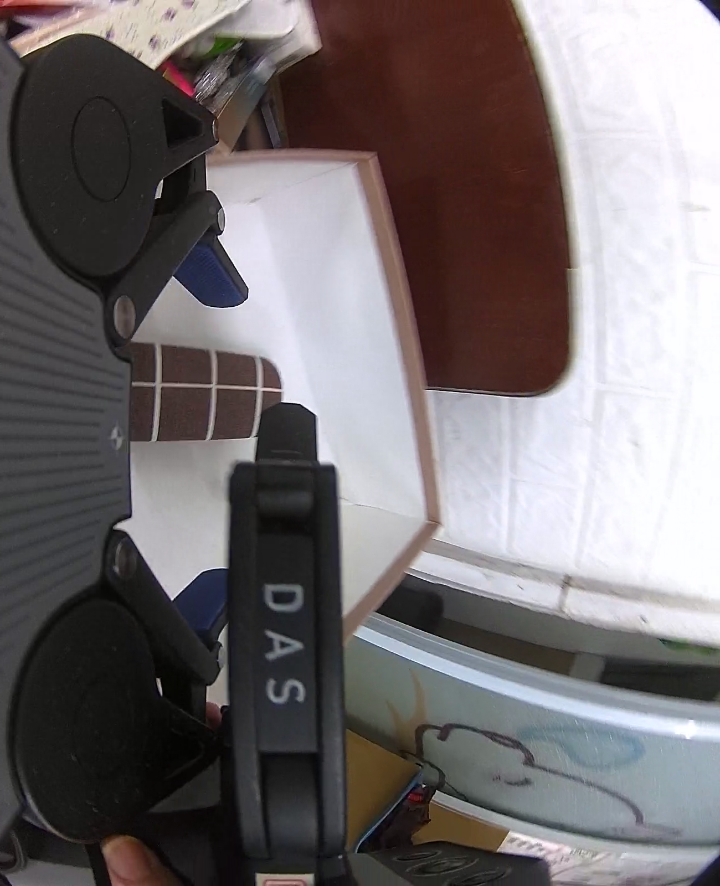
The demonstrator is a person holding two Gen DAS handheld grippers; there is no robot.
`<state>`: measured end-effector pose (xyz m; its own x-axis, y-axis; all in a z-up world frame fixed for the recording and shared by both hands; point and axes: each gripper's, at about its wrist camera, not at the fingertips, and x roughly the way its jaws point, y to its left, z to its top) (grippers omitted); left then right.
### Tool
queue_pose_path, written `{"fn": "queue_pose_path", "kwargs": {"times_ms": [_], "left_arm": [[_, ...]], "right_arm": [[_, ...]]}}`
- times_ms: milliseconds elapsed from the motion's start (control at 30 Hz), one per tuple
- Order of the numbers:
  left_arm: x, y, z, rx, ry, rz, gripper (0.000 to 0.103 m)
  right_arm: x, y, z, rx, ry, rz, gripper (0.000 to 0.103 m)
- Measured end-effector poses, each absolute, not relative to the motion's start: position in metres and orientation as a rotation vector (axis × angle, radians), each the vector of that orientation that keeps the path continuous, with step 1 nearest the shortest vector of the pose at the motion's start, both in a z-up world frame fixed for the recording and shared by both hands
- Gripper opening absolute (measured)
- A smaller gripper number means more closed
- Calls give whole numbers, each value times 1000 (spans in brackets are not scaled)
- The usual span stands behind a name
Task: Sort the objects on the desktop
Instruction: 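Open the left tool to release the case and withdraw from the box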
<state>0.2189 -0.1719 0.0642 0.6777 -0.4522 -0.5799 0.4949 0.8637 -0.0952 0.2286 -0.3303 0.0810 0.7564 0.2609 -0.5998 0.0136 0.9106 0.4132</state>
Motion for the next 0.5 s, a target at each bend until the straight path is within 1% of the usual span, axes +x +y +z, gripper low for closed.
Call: {"fn": "queue_pose_path", "kwargs": {"times_ms": [33,233,367,500], "left_arm": [[213,-171,67,78,613,-529,103],[175,-157,72,90,549,-491,103],[151,-143,68,62,513,-468,103],[132,-125,59,13,527,-446,103]], "right_arm": [[223,-327,84,392,690,139,101],[182,-302,101,253,601,154,101],[153,-288,104,229,548,186,101],[126,-270,103,199,519,207,101]]}}
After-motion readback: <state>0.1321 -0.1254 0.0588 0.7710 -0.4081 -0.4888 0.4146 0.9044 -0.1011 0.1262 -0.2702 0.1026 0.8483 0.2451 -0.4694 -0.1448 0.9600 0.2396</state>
